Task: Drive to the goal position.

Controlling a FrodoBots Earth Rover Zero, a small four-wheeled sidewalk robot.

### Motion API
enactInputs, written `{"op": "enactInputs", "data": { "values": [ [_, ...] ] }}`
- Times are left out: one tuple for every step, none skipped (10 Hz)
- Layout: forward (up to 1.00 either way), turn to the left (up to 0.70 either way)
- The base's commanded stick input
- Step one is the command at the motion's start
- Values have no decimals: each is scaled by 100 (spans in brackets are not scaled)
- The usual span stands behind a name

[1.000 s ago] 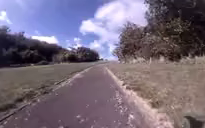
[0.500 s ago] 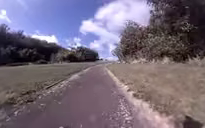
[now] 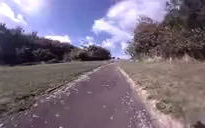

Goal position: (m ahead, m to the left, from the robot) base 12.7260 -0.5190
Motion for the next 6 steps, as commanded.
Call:
{"op": "enactInputs", "data": {
  "values": [
    [100,0],
    [100,0],
    [100,0],
    [100,1],
    [100,2],
    [100,0]
  ]
}}
